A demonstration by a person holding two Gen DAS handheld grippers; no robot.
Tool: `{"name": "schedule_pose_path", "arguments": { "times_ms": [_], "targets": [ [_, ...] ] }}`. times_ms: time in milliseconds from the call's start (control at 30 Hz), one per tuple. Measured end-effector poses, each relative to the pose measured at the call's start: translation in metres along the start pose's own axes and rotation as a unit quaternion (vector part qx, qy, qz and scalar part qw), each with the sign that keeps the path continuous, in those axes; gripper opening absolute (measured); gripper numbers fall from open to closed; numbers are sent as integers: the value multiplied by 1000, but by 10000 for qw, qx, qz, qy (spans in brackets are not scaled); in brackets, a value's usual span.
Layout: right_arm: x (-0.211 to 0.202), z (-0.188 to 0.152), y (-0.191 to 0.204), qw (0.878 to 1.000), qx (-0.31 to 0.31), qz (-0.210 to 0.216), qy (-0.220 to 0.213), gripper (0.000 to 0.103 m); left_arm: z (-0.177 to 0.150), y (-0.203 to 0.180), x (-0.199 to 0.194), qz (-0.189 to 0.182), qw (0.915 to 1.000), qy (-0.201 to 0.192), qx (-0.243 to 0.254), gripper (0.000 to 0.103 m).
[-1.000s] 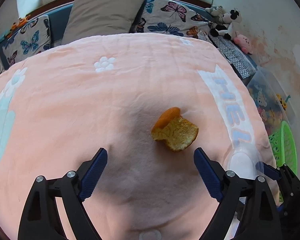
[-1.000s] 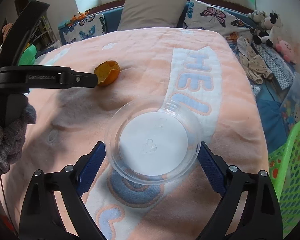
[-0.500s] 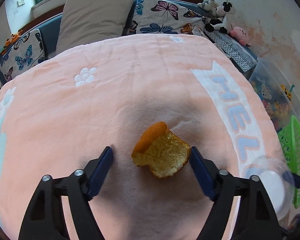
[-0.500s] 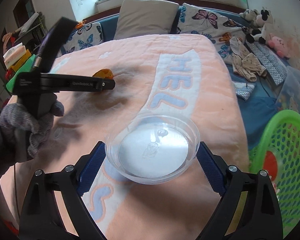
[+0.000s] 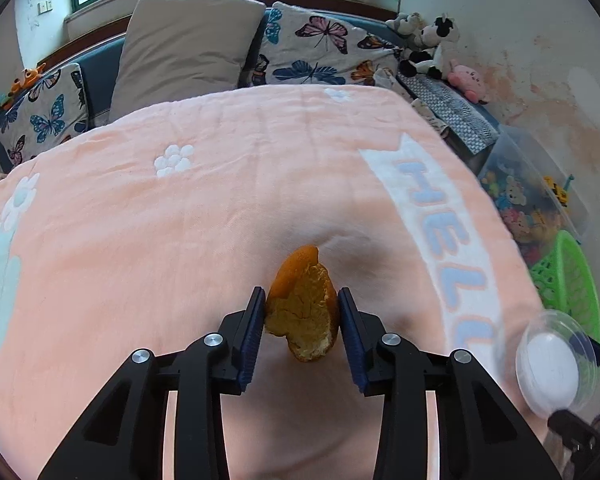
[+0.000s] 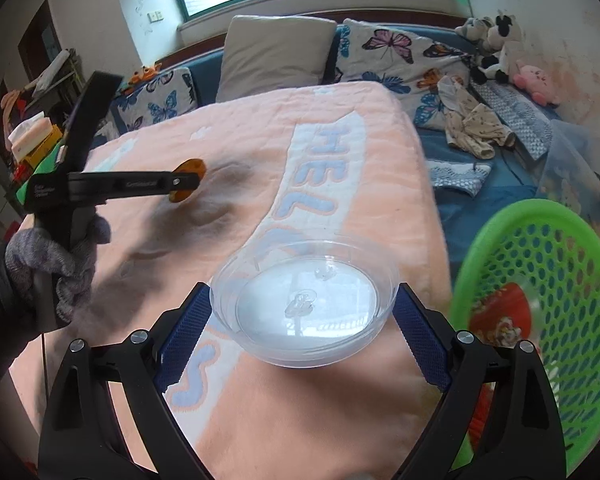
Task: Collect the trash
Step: 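Carry lid and orange peel over the basket and release both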
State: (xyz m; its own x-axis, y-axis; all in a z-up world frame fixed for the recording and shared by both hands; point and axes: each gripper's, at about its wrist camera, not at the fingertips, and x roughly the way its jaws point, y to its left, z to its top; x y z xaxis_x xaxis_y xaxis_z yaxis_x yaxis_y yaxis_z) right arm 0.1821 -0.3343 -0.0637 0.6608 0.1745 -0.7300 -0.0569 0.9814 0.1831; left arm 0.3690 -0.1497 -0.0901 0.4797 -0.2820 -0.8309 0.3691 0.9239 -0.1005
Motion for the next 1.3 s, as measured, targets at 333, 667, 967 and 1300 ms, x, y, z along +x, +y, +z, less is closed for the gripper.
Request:
{"name": "schedule_pose_path", "arguments": {
  "times_ms": [333, 667, 967, 1300],
  "targets": [
    [-43, -15, -27, 9991, 266, -225, -239, 90, -18, -37, -48, -371, 9990, -171, 201, 34],
    [-75, -37, -70, 9955, 626, -620, -343, 90, -27, -87, -76, -754, 9959, -221, 452, 33],
    [-90, -57, -118, 9890, 1045, -997, -307, 90, -29, -150, -87, -1119, 9898, -240, 848, 33],
    [-99, -73, -158, 9809, 1417, -1311, -225, 91, -33, -210, -88, -1382, 9827, -173, 1223, 33]
  ]
}}
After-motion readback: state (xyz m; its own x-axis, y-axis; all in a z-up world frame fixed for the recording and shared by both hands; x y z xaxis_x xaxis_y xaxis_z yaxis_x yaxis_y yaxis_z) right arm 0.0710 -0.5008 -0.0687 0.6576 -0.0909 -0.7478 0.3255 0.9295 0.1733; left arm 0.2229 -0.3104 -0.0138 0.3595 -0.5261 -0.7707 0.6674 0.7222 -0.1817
